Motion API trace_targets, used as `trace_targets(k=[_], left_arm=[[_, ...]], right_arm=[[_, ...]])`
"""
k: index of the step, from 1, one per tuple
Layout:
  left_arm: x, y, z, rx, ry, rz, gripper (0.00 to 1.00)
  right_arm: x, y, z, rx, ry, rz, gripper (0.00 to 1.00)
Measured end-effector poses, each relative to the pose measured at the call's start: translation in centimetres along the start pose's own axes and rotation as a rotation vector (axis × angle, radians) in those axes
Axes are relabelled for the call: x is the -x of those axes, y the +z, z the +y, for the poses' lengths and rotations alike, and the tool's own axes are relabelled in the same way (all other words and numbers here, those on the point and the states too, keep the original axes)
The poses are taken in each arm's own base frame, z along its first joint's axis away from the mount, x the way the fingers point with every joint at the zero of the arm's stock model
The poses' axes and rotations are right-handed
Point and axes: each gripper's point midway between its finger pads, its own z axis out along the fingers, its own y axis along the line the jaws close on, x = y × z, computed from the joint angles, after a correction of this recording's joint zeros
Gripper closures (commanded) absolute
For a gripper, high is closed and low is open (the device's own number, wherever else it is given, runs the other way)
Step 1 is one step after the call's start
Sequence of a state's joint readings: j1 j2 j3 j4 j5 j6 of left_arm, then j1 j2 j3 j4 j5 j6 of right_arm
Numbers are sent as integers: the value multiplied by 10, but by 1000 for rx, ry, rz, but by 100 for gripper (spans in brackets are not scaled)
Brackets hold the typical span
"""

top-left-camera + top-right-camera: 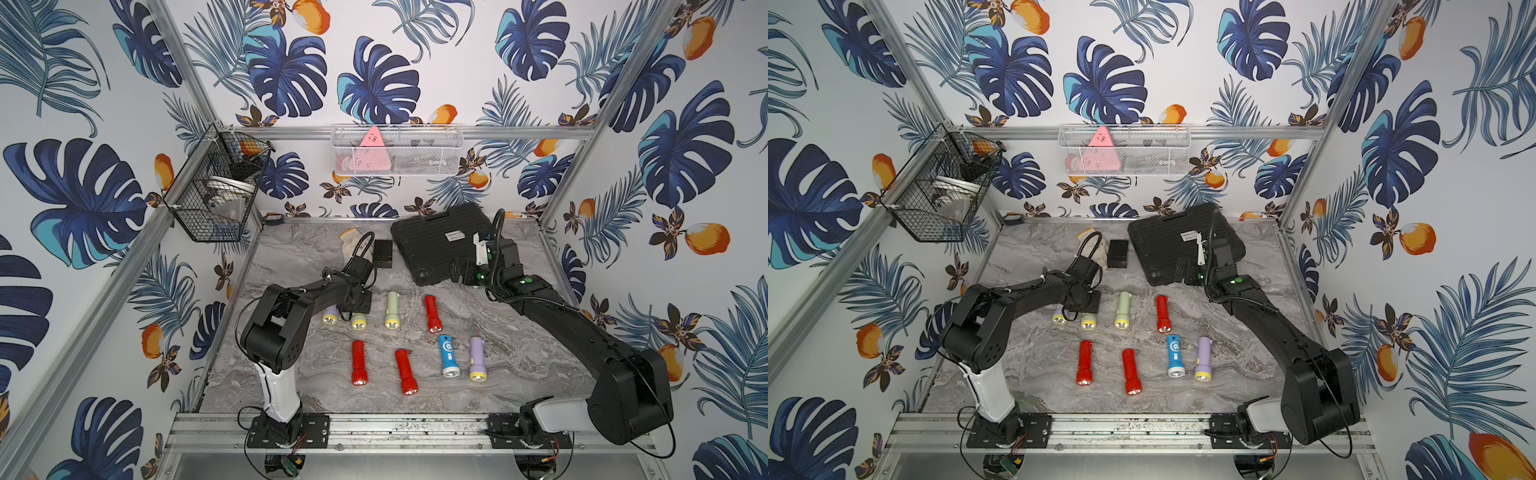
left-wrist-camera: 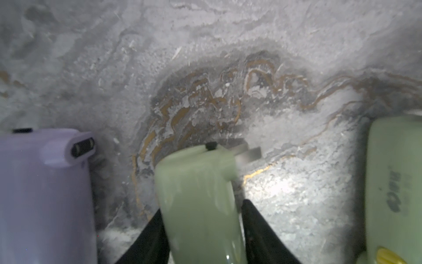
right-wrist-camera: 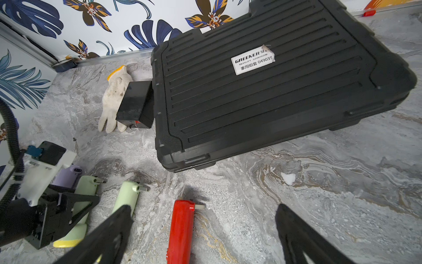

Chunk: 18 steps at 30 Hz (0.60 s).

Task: Close the plug at the bottom of the flashlight
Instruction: Pick up the flashlight from the center of the board.

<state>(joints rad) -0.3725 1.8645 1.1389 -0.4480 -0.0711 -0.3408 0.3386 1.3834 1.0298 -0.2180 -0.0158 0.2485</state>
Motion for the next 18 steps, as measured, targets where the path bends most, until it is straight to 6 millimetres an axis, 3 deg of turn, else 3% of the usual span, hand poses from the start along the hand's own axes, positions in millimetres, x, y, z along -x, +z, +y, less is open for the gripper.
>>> trace_targets(k=[12,15,18], left_arm=[[7,-6,-13,-50,2,-14,86],[16,-21,-18,-69,4,-44,97],[37,-44,-23,-96,3,-119,100]], right_arm=[[3,-3,0,-5,-6,-12,0],[3,-4,-1,-7,-6,-14,0],[3,-3,-1,-8,-6,-10,0]])
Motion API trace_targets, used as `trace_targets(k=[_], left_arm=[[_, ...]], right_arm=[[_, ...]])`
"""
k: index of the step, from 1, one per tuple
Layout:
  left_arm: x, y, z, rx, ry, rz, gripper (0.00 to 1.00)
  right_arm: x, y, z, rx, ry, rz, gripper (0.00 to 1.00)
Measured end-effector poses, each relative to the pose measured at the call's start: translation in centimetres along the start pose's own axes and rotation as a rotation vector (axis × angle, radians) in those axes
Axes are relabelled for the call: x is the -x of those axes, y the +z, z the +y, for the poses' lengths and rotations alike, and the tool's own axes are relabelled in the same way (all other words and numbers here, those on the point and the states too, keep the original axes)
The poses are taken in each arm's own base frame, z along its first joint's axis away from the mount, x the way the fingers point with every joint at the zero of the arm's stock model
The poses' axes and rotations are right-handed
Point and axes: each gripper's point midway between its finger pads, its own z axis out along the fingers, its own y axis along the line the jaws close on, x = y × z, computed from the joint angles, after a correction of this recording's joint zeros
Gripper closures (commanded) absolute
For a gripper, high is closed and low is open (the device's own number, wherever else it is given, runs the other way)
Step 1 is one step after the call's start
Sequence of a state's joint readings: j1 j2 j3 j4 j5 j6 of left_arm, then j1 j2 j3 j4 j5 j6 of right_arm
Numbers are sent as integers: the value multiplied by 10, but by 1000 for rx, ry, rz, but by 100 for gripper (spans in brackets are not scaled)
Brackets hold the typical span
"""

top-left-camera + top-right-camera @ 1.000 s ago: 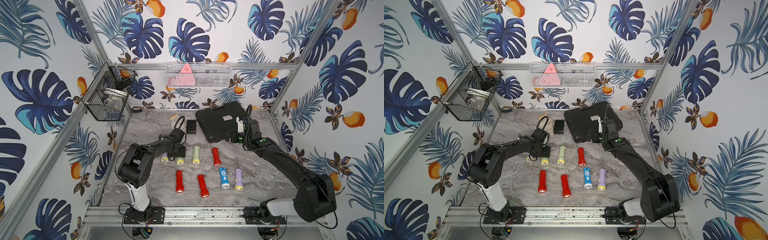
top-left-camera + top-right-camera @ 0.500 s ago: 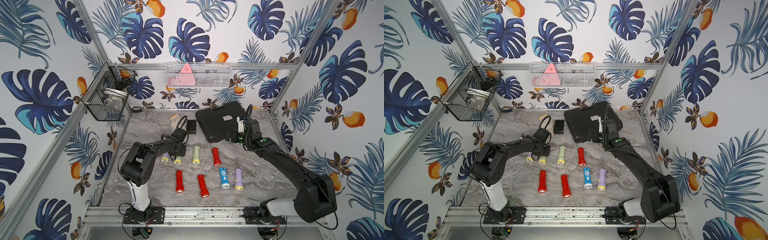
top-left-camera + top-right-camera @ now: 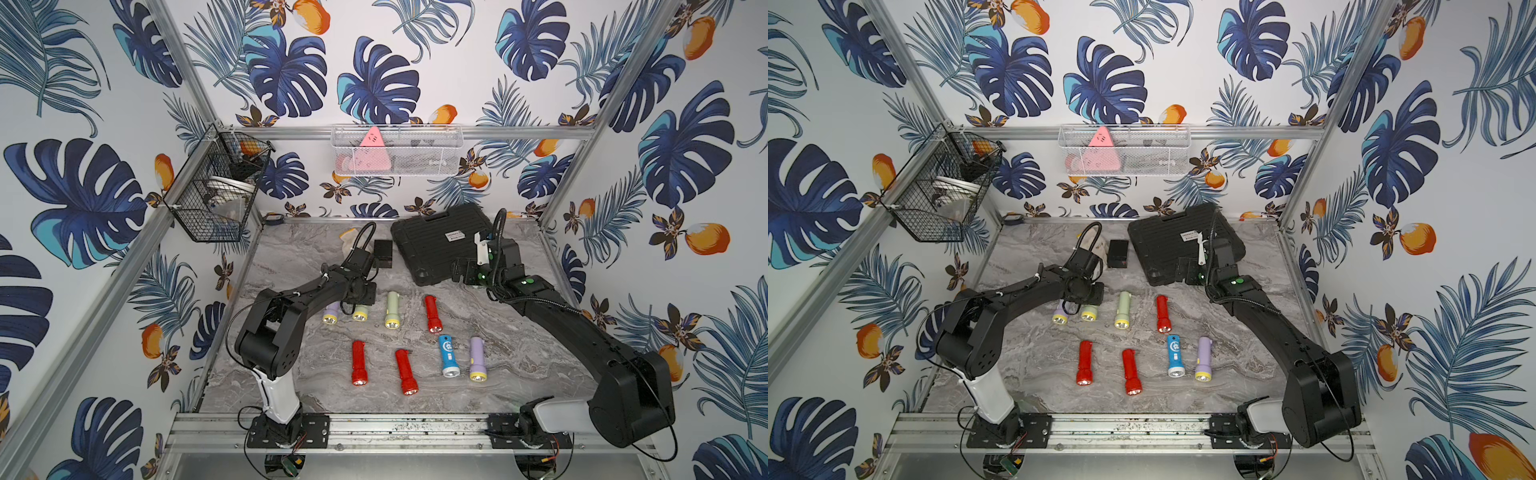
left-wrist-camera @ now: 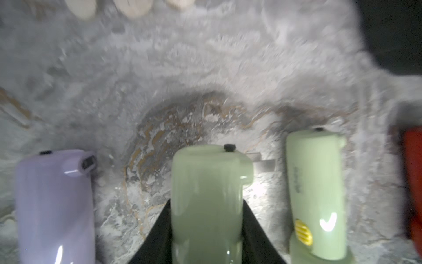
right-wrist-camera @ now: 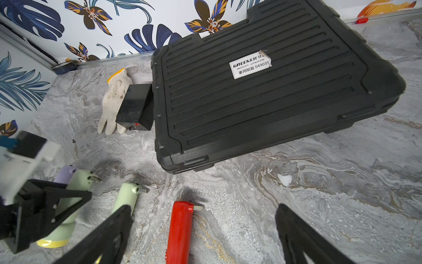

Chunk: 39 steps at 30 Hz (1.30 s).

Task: Close the plug at the bottom of the flashlight
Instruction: Pick up the flashlight from the center of the board.

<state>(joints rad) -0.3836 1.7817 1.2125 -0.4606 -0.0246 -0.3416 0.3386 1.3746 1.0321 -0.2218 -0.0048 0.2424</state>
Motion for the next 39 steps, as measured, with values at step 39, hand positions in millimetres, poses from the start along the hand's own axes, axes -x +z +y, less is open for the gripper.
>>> trace_targets(k=[39], left_arm=[[-25,-193,-95,-796,440,-740,100]], right_arm=[[28,-106,168,890,-213,-1,6]])
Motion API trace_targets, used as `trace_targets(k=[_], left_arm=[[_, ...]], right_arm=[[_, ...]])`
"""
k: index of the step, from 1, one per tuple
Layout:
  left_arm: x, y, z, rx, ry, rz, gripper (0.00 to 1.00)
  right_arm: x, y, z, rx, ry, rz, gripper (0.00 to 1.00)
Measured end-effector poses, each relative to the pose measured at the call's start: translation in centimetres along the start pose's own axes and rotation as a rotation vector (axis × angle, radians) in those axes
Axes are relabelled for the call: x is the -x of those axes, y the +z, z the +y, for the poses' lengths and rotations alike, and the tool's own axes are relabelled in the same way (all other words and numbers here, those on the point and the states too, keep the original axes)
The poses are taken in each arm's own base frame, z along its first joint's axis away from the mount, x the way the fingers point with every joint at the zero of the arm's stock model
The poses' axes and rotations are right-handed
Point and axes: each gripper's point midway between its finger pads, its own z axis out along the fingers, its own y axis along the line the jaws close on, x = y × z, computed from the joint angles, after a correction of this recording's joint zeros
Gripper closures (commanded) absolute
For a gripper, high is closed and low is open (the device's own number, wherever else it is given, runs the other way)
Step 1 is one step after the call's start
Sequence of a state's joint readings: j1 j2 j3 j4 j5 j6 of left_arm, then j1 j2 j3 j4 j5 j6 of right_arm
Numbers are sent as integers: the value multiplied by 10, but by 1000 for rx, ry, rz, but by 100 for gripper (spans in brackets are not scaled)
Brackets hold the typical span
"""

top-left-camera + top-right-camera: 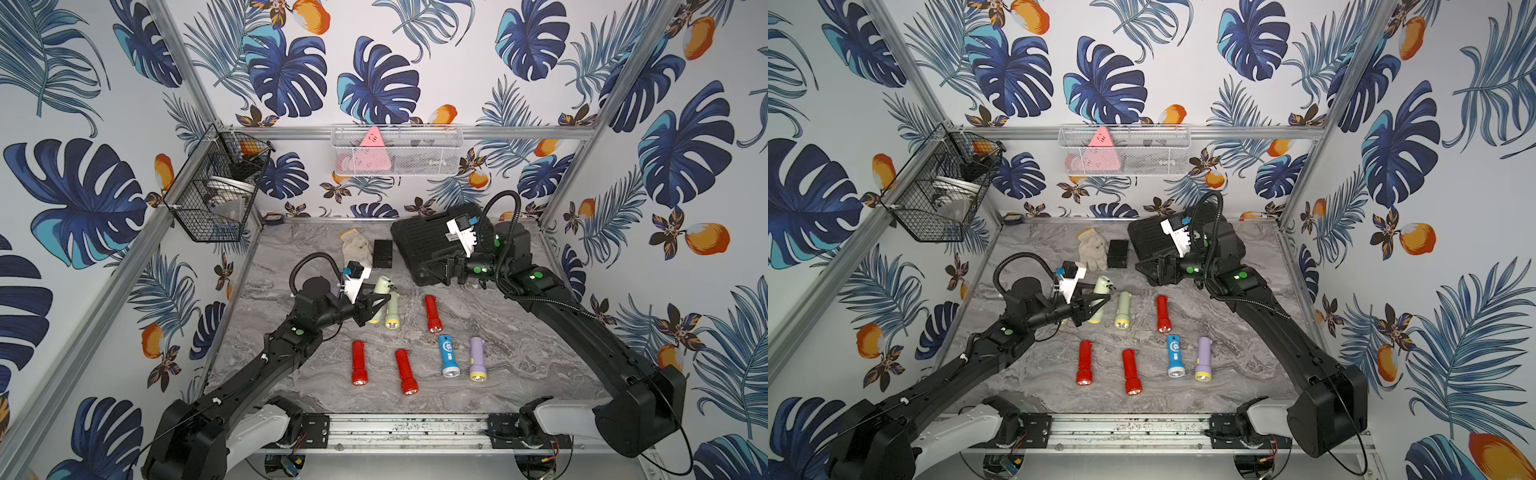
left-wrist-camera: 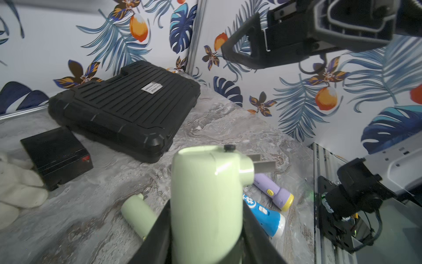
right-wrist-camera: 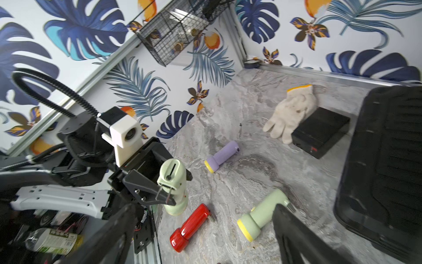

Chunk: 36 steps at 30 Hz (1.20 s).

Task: Close the plug at the bottom of the flashlight
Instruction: Pick up the flashlight from the center of the board, then close the plug of the flashlight.

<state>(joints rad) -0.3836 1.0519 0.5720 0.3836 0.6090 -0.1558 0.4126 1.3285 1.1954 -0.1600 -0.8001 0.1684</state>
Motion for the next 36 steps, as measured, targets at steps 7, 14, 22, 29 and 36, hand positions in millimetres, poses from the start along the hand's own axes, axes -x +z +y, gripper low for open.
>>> trace_targets(k=[7,14,22,29,36], left_arm=[[8,-1,-29,-185,68,-105,100],[23,-4,-55,-350,70,-197,100],[23,-6,-70,-435,83,-210,100],[15,-7,-79,-458,113,-178,100],[13,-5,-78,-456,113,-163,100]], right_arm=[[2,2,49,198,-93,41,11],[-17,12,66,279,-98,107,15],[-30,24,68,310,-83,158,21],[-33,30,72,340,-96,172,26],[-41,33,79,359,-93,191,27]])
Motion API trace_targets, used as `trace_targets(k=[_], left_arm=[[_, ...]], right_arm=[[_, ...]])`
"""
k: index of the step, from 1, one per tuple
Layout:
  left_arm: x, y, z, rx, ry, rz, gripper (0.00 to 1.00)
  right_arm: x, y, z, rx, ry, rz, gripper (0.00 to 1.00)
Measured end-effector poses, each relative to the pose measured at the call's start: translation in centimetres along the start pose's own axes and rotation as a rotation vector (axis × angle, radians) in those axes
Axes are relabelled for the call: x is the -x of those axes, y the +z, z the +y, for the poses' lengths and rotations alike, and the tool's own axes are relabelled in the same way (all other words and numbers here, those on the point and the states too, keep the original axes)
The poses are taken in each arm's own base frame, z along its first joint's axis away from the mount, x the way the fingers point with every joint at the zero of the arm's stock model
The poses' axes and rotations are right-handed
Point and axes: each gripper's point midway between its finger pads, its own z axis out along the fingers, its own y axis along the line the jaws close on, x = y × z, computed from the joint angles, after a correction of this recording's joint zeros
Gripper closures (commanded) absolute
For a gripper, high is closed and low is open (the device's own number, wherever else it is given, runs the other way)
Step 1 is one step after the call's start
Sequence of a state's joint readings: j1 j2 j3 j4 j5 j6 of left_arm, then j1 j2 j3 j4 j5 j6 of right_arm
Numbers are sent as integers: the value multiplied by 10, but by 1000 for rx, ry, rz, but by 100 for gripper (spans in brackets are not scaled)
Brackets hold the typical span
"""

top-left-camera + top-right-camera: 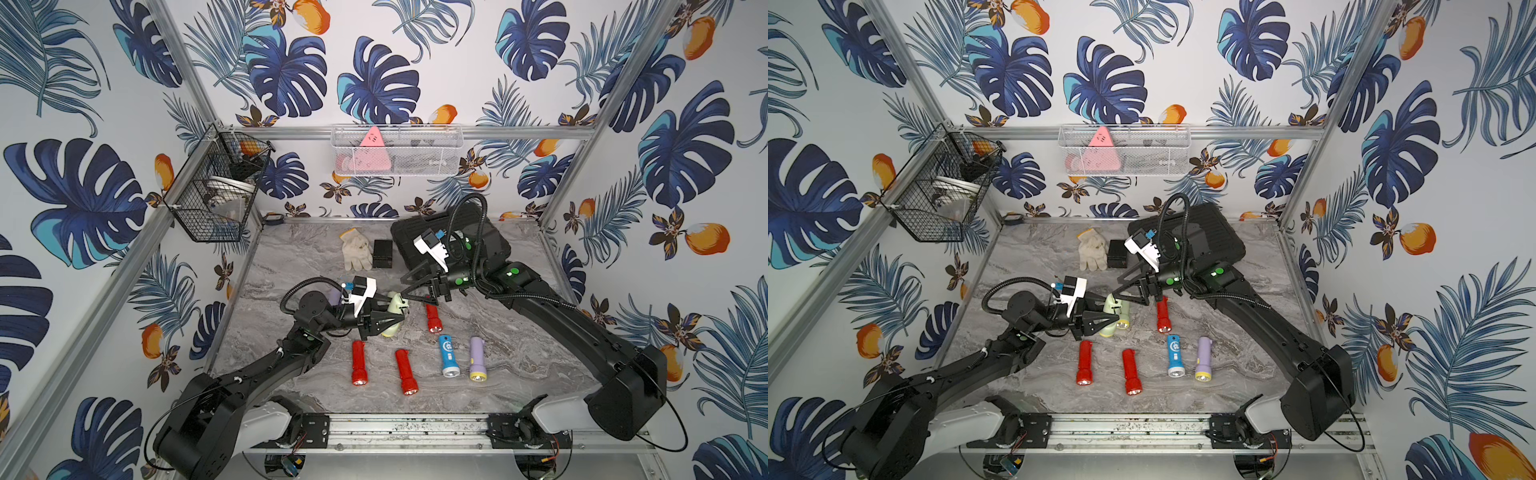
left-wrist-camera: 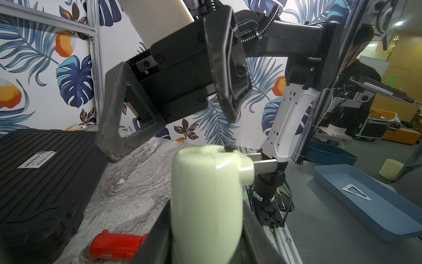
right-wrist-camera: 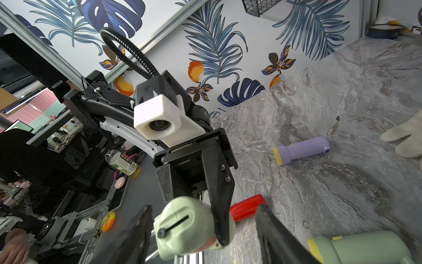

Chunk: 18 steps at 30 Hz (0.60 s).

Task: Close the plug at the bottom of the flashlight
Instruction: Close the plug of the flashlight.

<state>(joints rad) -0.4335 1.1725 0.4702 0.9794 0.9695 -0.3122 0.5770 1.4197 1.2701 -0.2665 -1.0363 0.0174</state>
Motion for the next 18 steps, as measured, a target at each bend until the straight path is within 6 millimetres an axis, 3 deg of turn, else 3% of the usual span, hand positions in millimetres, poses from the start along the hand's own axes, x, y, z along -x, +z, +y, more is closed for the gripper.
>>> trace_targets(k=[18], left_arm=[[-2,1,1,-9,-7,7,100]], right_arm=[[-13,4,2,7,20,19,38]])
